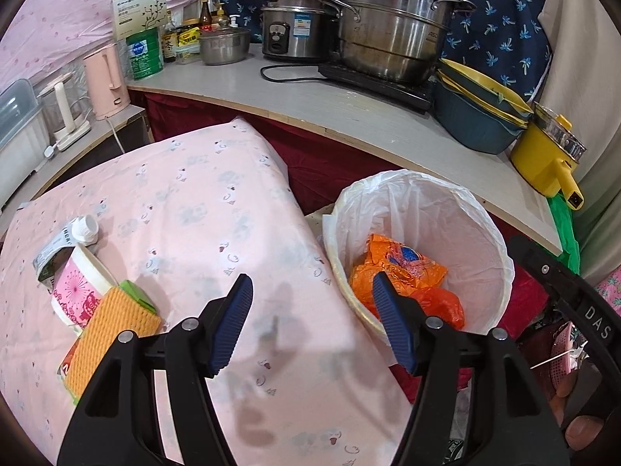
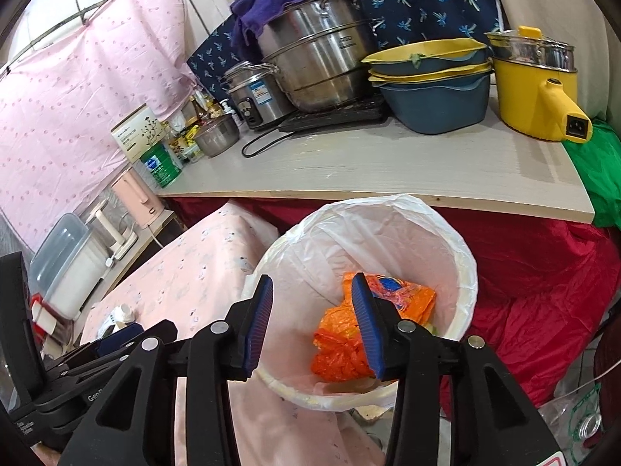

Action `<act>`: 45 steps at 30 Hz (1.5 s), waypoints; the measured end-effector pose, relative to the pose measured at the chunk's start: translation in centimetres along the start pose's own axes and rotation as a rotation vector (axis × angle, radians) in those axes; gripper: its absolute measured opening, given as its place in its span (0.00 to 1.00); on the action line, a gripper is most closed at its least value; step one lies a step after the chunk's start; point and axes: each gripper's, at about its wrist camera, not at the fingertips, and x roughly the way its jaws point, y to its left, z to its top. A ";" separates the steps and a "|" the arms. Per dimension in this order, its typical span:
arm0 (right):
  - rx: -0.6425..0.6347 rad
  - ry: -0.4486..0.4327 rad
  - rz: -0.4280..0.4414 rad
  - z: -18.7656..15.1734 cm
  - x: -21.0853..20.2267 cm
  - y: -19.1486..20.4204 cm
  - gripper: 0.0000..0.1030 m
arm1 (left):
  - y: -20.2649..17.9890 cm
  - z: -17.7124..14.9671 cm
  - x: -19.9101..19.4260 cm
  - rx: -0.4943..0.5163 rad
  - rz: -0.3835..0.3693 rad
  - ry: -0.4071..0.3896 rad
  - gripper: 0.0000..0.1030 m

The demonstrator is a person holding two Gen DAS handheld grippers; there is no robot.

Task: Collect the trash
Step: 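Move both open tools back over the foam sleeve and wasabi box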

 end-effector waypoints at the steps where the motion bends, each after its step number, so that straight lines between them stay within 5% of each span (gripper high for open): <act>1: -0.008 0.002 0.006 -0.1 0.0 0.4 0.41 | 0.3 -0.1 -0.1 -0.006 0.002 -0.001 0.59; 30: -0.257 0.124 0.176 -6.5 1.4 16.4 0.46 | 14.8 -5.6 -6.4 -0.176 0.203 -0.037 0.59; 45: -0.310 0.279 0.234 -11.8 5.1 22.5 0.52 | 21.6 -9.3 -7.6 -0.219 0.343 -0.003 0.59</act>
